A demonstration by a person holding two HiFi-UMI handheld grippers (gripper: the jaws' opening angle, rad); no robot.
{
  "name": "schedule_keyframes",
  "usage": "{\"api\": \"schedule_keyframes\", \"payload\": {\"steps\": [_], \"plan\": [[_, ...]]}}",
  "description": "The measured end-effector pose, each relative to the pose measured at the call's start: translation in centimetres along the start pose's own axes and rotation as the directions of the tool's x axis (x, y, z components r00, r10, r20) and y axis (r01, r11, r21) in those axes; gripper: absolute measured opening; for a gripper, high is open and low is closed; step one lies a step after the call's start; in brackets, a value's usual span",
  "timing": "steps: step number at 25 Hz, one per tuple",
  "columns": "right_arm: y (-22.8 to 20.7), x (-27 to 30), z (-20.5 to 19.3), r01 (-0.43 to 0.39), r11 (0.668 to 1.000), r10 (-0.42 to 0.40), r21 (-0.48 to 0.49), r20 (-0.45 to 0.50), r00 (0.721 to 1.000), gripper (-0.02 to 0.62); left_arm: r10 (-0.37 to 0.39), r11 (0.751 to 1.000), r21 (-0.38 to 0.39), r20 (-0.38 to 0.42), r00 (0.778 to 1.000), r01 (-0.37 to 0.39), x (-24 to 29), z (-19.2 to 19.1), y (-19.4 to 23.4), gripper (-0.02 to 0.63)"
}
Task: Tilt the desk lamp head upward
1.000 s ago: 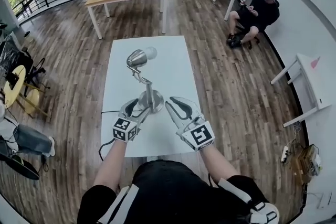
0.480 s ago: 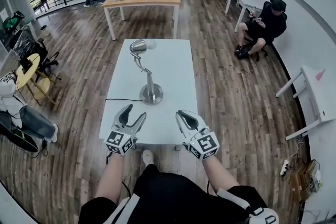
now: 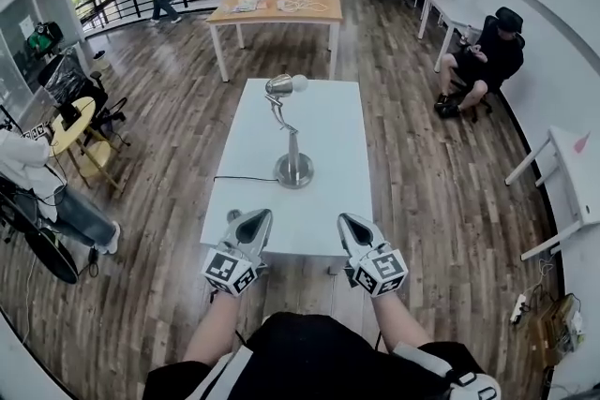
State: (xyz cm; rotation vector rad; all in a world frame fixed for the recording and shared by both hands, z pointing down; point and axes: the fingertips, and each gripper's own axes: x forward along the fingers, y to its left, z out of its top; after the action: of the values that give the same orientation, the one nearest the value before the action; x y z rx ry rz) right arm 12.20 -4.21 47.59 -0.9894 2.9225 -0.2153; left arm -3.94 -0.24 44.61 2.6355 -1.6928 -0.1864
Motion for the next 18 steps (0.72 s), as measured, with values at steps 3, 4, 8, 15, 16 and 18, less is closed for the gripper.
{"api": "schedule_keyframes", "payload": {"steps": [3, 4, 8, 15, 16, 18], "plan": [[0.8, -0.4, -0.9, 0.031, 0.998, -0.031, 0.053, -0.005, 1.0, 0.003, -0.015, 1.0, -0.011, -0.018, 1.0, 0.015, -1.4, -0.4, 0.2, -0.002], [1.1, -0.5, -1.2, 0.04, 0.997, -0.04, 0.06, -0.007, 0.999, 0.003, -0.02, 1.0, -0.016, -0.025, 0.999, 0.02, -1.8, -0.7, 0.3, -0.003], [2.2, -0.3, -1.6, 0.068, 0.996, -0.068, 0.052, -0.008, 0.998, 0.003, -0.052, 0.999, -0.005, -0.035, 0.998, 0.052, -2.4, -1.2, 0.6, -0.003], [4.2, 0.1, -2.2, 0.094, 0.995, -0.093, 0.026, -0.023, 0.995, 0.003, -0.109, 0.993, -0.046, -0.01, 0.994, 0.108, -3.3, -0.9, 0.5, -0.003], [4.3, 0.2, -2.1, 0.095, 0.995, -0.094, 0.025, -0.022, 0.995, 0.003, -0.114, 0.992, -0.05, -0.012, 0.993, 0.113, -3.3, -0.9, 0.5, -0.003], [4.4, 0.3, -2.0, 0.094, 0.995, -0.093, 0.021, -0.02, 0.995, 0.003, -0.12, 0.991, -0.054, -0.014, 0.993, 0.119, -3.2, -1.0, 0.5, -0.003]]}}
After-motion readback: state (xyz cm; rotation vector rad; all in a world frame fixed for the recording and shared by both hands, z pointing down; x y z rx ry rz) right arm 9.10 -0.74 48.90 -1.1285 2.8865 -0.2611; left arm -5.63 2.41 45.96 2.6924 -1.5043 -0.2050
